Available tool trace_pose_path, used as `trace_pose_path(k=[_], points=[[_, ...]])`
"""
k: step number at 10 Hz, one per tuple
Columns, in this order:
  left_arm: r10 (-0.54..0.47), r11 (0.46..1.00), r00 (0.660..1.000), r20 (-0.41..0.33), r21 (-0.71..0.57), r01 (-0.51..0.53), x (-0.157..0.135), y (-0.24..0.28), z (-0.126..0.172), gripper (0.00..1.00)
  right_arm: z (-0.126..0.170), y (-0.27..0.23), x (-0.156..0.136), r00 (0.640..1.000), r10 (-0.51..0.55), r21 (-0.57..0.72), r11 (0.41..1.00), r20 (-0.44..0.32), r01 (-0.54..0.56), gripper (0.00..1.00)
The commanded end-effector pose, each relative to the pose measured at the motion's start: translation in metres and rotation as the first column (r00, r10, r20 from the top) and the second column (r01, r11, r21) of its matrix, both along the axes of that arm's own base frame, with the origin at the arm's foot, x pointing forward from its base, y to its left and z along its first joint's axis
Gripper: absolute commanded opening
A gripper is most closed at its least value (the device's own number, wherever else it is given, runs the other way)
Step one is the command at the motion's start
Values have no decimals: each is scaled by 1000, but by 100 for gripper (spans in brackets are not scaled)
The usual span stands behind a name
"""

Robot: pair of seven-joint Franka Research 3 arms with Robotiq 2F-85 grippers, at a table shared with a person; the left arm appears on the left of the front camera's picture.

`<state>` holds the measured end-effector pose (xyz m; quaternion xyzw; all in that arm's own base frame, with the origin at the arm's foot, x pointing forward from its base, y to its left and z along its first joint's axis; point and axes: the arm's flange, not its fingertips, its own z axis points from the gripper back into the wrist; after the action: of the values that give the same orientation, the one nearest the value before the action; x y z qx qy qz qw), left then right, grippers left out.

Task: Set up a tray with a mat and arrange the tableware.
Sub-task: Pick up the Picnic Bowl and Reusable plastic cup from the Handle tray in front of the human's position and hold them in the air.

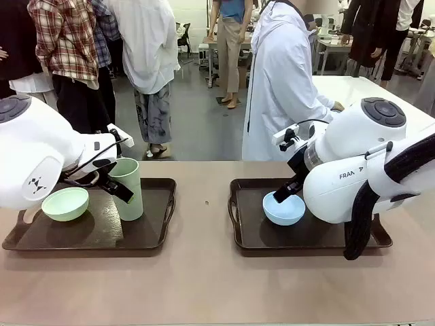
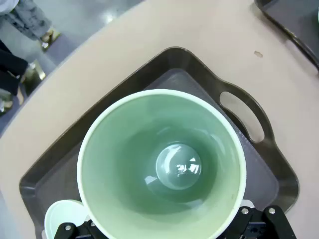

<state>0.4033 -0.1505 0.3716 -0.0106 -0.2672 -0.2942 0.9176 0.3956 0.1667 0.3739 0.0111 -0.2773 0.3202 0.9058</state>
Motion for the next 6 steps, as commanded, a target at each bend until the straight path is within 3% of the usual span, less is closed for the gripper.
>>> trace_pose_path(k=[1,6], points=[[0,1000,1000,0,0,0,0,0,0,100,0,0,0,1000,0,0,1000,0,0,100],[0,1000,1000,0,0,0,0,0,0,100,0,0,0,1000,0,0,1000,0,0,100]])
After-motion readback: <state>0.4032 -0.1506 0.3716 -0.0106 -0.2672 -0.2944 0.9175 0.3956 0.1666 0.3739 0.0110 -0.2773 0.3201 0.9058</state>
